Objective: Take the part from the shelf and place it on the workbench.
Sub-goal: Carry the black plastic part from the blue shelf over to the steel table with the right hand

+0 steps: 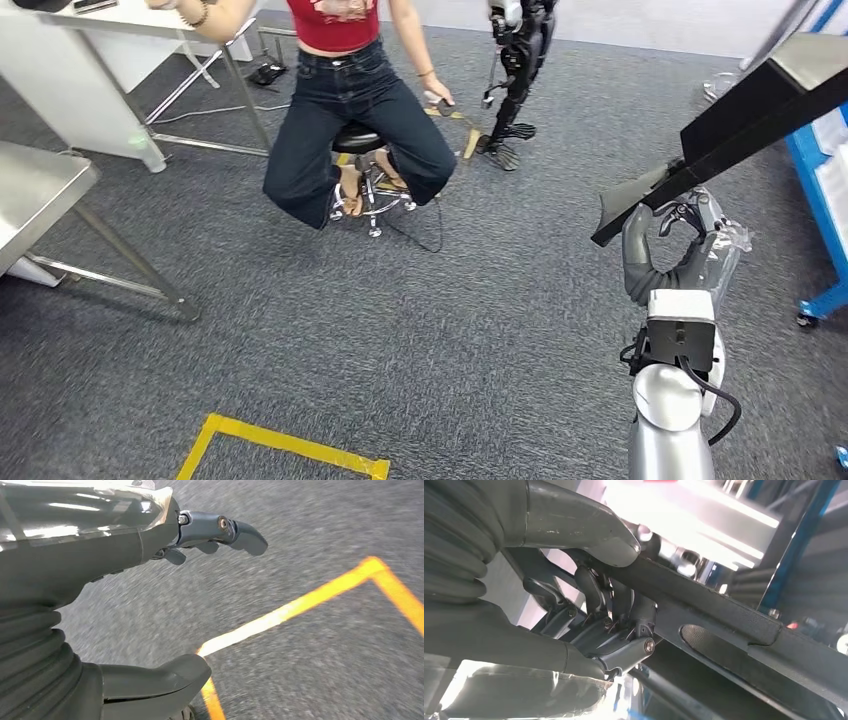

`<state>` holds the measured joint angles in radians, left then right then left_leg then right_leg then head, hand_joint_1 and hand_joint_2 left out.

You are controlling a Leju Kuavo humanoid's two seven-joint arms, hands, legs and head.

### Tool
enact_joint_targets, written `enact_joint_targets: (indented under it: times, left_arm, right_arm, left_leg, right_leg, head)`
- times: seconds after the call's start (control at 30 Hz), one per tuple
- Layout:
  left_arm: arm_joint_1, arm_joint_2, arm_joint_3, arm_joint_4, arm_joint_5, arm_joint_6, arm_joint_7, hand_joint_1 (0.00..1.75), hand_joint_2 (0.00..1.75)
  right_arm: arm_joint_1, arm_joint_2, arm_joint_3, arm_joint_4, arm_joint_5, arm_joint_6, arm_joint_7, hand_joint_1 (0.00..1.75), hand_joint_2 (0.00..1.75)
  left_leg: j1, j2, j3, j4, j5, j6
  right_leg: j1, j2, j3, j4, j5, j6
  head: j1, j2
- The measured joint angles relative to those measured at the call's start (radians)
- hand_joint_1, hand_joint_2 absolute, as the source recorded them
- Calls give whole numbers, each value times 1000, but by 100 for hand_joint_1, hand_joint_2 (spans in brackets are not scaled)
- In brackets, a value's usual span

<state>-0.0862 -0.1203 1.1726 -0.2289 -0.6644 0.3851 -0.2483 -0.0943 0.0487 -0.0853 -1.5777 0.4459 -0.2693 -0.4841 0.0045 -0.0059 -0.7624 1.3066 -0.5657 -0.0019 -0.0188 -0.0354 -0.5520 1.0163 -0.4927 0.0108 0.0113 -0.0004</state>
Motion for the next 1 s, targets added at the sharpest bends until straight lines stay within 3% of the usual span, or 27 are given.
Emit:
enact_joint_targets:
  times: [0.03, 0.07, 0.13, 0.2, 0.27, 0.3, 0.37, 0.43, 0.5, 0.53, 0.57, 0.6, 0.63, 0.67, 0.73, 0.8, 0.87, 0.93, 1.0]
  left_arm:
    - [0, -1, 2, 0, 1, 0, 0, 0, 175]
    - [1, -2, 4, 0, 1, 0, 0, 0, 175]
    - [0, -2, 7, 0, 0, -1, 0, 0, 175]
    - [-1, -2, 8, 0, 0, -4, 0, 0, 175]
    - [-1, -1, 9, 0, -2, -8, 2, 0, 175]
    - [-1, -1, 9, 0, -3, -10, 3, 0, 175]
    - [-1, -1, 9, 0, -5, -13, 5, 0, 175]
    - [-3, -1, 10, 0, -6, -17, 7, 0, 175]
    - [-4, -1, 10, 0, -8, -21, 9, 0, 175]
    - [-3, -1, 10, 0, -8, -22, 11, 0, 175]
    - [-3, -1, 10, 0, -8, -24, 13, 0, 175]
    - [-3, 0, 10, 0, -9, -26, 16, 0, 175]
    - [-3, 1, 10, 1, -10, -29, 19, 0, 175]
    - [-2, 2, 10, 1, -11, -31, 22, 0, 175]
    - [1, 6, 10, 2, -14, -33, 31, 0, 175]
    - [8, 7, 10, 3, -19, -30, 40, 0, 175]
    - [14, 8, 11, 5, -26, -24, 46, 0, 175]
    - [18, 9, 10, 9, -32, -22, 42, 0, 175]
    - [26, 12, 10, 17, -39, -31, 37, 0, 175]
  right_arm:
    - [-4, 1, 2, 4, 0, 0, 0, 175, 175]
    - [-8, 2, 3, 7, 0, 1, 0, 175, 175]
    - [-17, 4, 6, 11, 0, 1, 0, 175, 175]
    - [-26, 4, 6, 14, 0, 0, 0, 175, 175]
    - [-32, 6, 7, 18, 0, 0, 0, 175, 175]
    - [-35, 7, 7, 19, 0, 0, 1, 175, 175]
    - [-41, 8, 7, 21, 0, -1, 1, 175, 175]
    - [-43, 6, 6, 26, 0, -2, 2, 175, 175]
    - [-44, 5, 4, 33, 0, -3, 2, 175, 175]
    - [-44, 5, 3, 36, 0, -4, 2, 175, 175]
    - [-44, 4, 2, 38, 0, -5, 2, 175, 175]
    - [-45, 4, 1, 40, -2, -7, 0, 175, 175]
    - [-45, 3, -1, 42, -4, -9, -2, 175, 175]
    - [-46, 3, -3, 44, -8, -10, -5, 175, 175]
    - [-46, 3, -6, 50, -17, -14, -13, 175, 175]
    - [-47, 5, -6, 56, -21, -24, -24, 175, 175]
    - [-44, 11, -5, 60, -22, -45, -40, 175, 175]
    - [-28, 18, -4, 62, -28, -76, -65, 175, 175]
    - [-6, 21, -2, 62, -46, -110, -86, 175, 175]
  left_leg:
    - [0, 3, 1, -5, 13, 1]
    - [0, 7, 23, -48, 42, 4]
    - [-7, 45, 99, -188, 100, 14]
    - [-15, 74, 142, -268, 119, 25]
    - [-20, 57, 144, -278, 118, 35]
    - [-18, 46, 148, -284, 121, 41]
    - [-11, 24, 158, -296, 129, 52]
    - [-7, 1, 160, -299, 132, 58]
    - [-6, -28, 159, -298, 132, 59]
    - [-5, -44, 159, -297, 132, 59]
    - [-3, -59, 160, -296, 132, 58]
    - [-1, -76, 161, -294, 131, 55]
    - [0, -91, 160, -291, 129, 50]
    - [0, -104, 157, -287, 128, 44]
    - [-1, -125, 148, -284, 129, 30]
    - [1, -133, 142, -285, 132, 20]
    - [-1, -84, 125, -251, 109, 12]
    - [-2, -20, 70, -138, 48, 5]
    - [1, 0, 7, -18, 2, 1]
  right_leg:
    - [2, -14, 1, 0, -1, -1]
    - [3, -27, 3, 0, -3, -3]
    - [8, -51, 8, 0, -8, -1]
    - [15, -70, 12, 1, -14, 6]
    - [19, -90, 18, -2, -19, 15]
    - [18, -86, 19, 1, -23, 20]
    - [16, -38, 2, 47, -48, 23]
    - [12, 18, -57, 167, -99, 18]
    - [10, 31, -117, 275, -130, 21]
    - [8, 32, -125, 280, -123, 28]
    - [5, 35, -112, 245, -99, 39]
    - [0, 45, -83, 175, -65, 51]
    - [-5, 67, -53, 105, -35, 59]
    - [-9, 85, -27, 50, -13, 61]
    - [-9, 103, -10, 10, 0, 46]
    - [-8, 82, -9, 9, 3, 28]
    - [-11, 60, -6, 6, 4, 14]
    - [-8, 32, -4, 5, 1, 0]
    - [-3, 2, -3, 6, -2, -8]
  head:
    - [0, 0]
    - [0, 0]
    - [0, 0]
    - [1, 0]
    - [2, 0]
    - [2, 0]
    - [3, 0]
    - [6, 0]
    - [7, 0]
    - [7, 0]
    - [7, 0]
    - [7, 0]
    - [7, 0]
    - [7, 0]
    - [7, 0]
    - [7, 0]
    - [3, 0]
    - [0, 0]
    - [0, 0]
